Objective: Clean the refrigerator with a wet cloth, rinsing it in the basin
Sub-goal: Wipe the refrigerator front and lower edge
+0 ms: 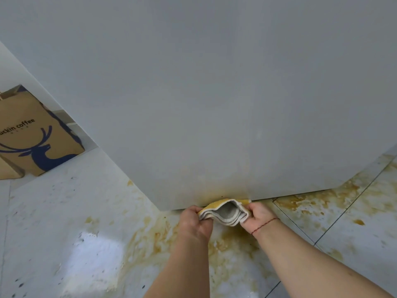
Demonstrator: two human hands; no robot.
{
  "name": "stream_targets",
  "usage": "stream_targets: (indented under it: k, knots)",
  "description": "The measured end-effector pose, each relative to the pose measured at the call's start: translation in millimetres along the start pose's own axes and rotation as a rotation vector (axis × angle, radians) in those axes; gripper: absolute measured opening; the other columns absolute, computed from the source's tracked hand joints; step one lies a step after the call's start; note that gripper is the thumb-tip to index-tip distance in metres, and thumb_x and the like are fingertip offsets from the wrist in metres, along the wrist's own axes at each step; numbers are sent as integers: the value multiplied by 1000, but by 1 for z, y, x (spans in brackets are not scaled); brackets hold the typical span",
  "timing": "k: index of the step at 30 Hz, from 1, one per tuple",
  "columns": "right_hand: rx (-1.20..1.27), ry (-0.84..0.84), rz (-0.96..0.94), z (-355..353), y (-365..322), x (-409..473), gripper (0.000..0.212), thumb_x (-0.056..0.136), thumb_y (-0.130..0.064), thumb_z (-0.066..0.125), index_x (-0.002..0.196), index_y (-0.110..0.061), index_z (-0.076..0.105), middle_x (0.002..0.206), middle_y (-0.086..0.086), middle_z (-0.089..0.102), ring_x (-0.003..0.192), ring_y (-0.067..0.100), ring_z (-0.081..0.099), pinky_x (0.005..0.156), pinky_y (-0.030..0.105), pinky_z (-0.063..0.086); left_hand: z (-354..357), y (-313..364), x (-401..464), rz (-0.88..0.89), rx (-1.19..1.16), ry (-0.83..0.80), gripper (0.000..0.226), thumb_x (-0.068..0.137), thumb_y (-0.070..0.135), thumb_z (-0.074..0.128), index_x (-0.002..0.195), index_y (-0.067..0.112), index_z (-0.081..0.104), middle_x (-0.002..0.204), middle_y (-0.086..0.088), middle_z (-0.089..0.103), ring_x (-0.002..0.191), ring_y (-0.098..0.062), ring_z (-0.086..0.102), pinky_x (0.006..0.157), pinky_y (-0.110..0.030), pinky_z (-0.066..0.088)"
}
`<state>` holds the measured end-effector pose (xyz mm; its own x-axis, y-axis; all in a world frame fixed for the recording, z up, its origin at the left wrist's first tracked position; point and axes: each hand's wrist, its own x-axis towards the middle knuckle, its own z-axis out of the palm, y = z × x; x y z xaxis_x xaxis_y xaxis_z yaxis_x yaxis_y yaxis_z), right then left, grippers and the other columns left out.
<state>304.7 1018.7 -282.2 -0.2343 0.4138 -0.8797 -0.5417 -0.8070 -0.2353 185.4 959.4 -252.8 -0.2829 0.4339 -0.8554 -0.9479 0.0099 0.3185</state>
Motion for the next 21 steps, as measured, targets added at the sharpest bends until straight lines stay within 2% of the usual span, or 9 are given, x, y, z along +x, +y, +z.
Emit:
stream_targets:
  k: [1, 4, 5, 8, 9, 10, 12, 16, 21]
  knots:
    - [27, -18, 3, 3, -2, -1, 28, 86, 11, 25, 82, 7, 53, 57, 21, 64, 61, 29, 64, 41, 25, 52, 4, 0, 1, 1, 19, 6, 18, 58, -8, 27, 62, 8, 35, 61, -10, 37, 52, -28, 42, 35, -25, 48]
    - [122, -11, 31, 8, -5, -1, 28, 89, 11, 24, 82, 10, 52, 94, 21, 60, 101, 29, 53, 95, 30, 48, 15, 1, 4, -10, 54, 40, 25, 75, -10, 22, 62, 9, 31, 65, -8, 32, 54, -25, 38, 34, -22, 46]
    - [119, 10, 33, 8, -6, -2, 28, 87, 11, 25, 80, 9, 51, 92, 20, 60, 101, 27, 51, 99, 26, 45, 18, 1, 1, -16, 58, 29, 23, 71, -10, 22, 62, 9, 31, 68, -8, 31, 57, -25, 37, 34, -25, 47]
    - [87, 12, 49, 6, -12, -9, 28, 65, 11, 28, 62, 3, 55, 59, 15, 56, 67, 17, 44, 54, 2, 43, 23, 1, -15, 10, 35, -39, 19, 53, -6, 25, 62, 9, 34, 68, -8, 32, 58, -27, 36, 31, -27, 46]
    - [88, 0, 37, 5, -14, -11, 32, 66, 11, 29, 53, 5, 57, 63, 13, 52, 62, 16, 38, 65, -2, 42, 25, 4, -18, 21, 27, -51, 20, 52, -5, 25, 62, 10, 34, 67, -7, 31, 57, -26, 35, 31, -25, 46]
    - [88, -23, 13, 2, -17, -13, 35, 71, 13, 29, 50, 8, 57, 69, 13, 49, 62, 17, 38, 89, 0, 37, 27, 6, -23, 25, 32, -60, 21, 52, -4, 25, 63, 11, 34, 67, -7, 30, 58, -26, 35, 34, -24, 46]
    - [80, -83, -24, -1, -22, -21, 33, 82, 13, 28, 63, 11, 55, 72, 17, 52, 67, 25, 45, 112, 20, 27, 31, 11, -37, 15, 44, -94, 21, 52, -4, 25, 65, 10, 36, 68, -8, 34, 60, -28, 39, 39, -28, 49]
    - [95, -192, -69, 9, -30, -65, 25, 91, 10, 29, 83, 10, 52, 88, 23, 55, 94, 36, 54, 108, 42, 35, 39, 23, -78, 39, -6, -168, 18, 55, -6, 27, 62, 7, 38, 50, -11, 40, 56, -21, 37, 30, -19, 41]
    - [56, -318, -183, 26, -42, -123, 22, 67, 15, 38, 81, 10, 54, 61, 24, 63, 74, 33, 56, 98, 43, 39, 44, 36, -103, 79, -128, -282, 30, 57, -10, 32, 77, 10, 42, 81, -8, 39, 69, -21, 43, 67, -29, 48]
